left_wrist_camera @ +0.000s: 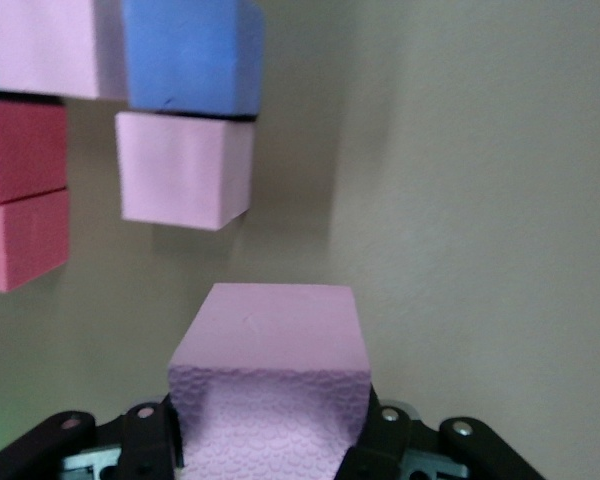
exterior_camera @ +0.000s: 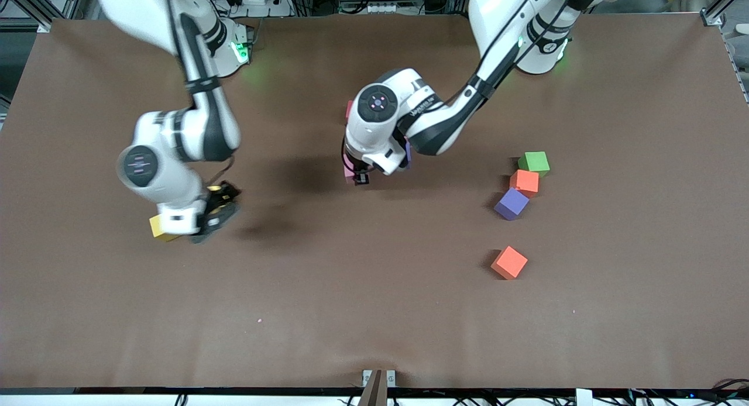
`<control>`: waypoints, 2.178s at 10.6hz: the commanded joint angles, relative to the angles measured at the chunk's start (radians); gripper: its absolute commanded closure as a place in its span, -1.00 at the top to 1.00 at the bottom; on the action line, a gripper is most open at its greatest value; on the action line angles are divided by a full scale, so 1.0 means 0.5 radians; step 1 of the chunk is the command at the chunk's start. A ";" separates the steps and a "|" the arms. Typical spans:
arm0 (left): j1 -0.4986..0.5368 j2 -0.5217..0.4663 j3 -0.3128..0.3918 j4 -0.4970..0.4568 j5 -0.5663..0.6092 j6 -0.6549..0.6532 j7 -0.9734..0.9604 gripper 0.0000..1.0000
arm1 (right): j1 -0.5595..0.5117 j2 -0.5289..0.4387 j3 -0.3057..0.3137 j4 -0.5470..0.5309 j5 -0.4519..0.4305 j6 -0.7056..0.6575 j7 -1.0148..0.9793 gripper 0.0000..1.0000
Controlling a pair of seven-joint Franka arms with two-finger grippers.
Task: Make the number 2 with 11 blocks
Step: 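Place the pink cube with the left gripper while the right grasps yellow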
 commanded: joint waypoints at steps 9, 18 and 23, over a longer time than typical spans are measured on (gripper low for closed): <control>-0.177 0.158 0.028 -0.085 0.023 0.165 -0.040 -0.57 | -0.213 -0.068 0.024 -0.356 0.133 0.378 0.586 1.00; -0.164 0.096 0.025 -0.417 0.281 0.448 -0.021 -0.57 | 0.048 -0.157 0.027 -0.497 0.185 0.268 0.811 1.00; -0.131 0.063 0.022 -0.445 0.278 0.448 -0.030 -0.52 | 0.048 -0.139 0.024 -0.528 0.185 0.295 0.811 1.00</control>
